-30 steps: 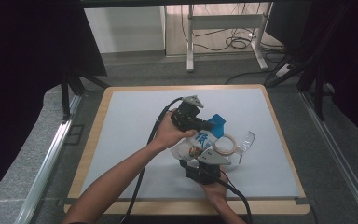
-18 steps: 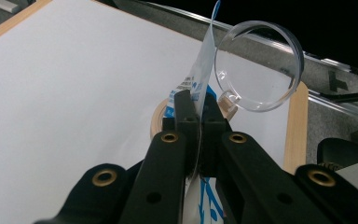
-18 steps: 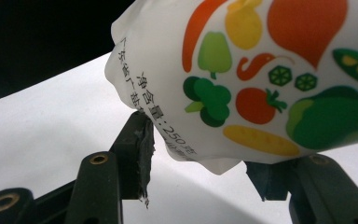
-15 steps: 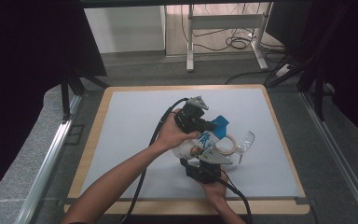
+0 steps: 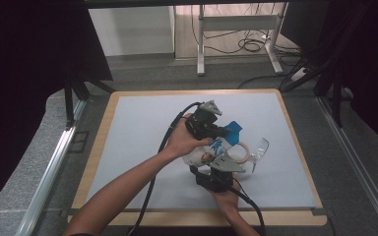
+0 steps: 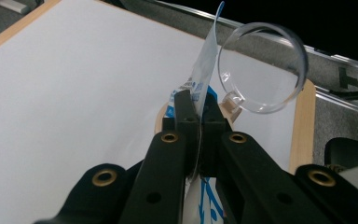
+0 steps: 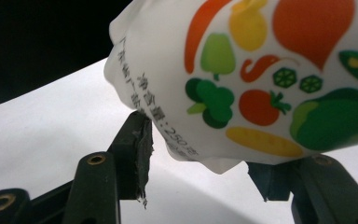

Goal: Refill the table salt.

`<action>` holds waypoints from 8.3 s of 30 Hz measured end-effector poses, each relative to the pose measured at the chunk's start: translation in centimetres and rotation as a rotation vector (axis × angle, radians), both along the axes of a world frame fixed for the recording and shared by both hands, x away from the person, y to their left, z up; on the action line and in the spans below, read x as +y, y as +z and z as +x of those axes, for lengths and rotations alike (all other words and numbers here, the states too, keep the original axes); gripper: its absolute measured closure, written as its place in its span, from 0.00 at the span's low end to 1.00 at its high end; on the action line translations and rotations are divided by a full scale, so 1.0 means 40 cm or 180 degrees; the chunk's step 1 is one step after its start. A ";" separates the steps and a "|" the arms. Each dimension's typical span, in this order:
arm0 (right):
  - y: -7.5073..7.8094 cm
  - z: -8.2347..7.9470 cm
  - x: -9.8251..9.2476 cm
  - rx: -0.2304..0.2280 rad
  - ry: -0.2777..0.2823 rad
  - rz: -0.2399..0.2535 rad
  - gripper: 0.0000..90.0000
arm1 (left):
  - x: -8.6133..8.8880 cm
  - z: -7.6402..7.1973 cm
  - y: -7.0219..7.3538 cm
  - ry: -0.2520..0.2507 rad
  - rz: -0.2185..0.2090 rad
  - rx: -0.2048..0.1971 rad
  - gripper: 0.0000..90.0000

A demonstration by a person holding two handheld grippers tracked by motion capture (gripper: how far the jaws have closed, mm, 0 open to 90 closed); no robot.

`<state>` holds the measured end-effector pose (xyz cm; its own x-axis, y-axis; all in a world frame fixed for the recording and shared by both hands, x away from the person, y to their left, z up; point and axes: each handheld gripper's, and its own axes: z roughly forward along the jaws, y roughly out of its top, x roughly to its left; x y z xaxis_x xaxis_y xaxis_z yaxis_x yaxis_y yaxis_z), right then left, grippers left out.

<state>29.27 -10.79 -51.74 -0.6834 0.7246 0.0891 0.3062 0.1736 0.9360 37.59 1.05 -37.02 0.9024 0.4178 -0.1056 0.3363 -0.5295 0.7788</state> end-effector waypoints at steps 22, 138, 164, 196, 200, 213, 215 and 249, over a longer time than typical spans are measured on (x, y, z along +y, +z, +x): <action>-0.012 0.011 0.015 -0.0198 -0.0347 -0.0203 0.49 | -0.006 -0.039 0.020 -0.0008 -0.0042 -0.0117 1.00; 0.048 0.014 0.012 0.0142 -0.0040 0.0703 0.53 | -0.137 0.054 0.029 -0.0136 0.0691 -0.0038 1.00; 0.047 0.016 0.017 0.0122 -0.0065 0.0686 0.54 | -0.137 0.049 0.033 -0.0148 0.0723 -0.0043 1.00; 0.051 0.023 0.016 0.0155 -0.0124 0.0731 0.58 | -0.140 0.032 0.053 -0.0127 0.0781 -0.0111 1.00; 0.051 0.022 0.013 0.0160 -0.0128 0.0725 0.58 | -0.142 0.029 0.056 -0.0135 0.0792 -0.0119 1.00; 0.050 0.027 0.013 0.0184 -0.0135 0.0751 0.58 | -0.153 0.024 0.051 -0.0134 0.0855 -0.0128 1.00; 0.051 0.026 0.014 0.0193 -0.0131 0.0768 0.58 | -0.156 0.024 0.049 -0.0143 0.0872 -0.0126 1.00; 0.068 0.018 0.019 0.0174 -0.0050 0.0807 0.58 | -0.164 0.033 0.041 -0.0161 0.0922 -0.0078 1.00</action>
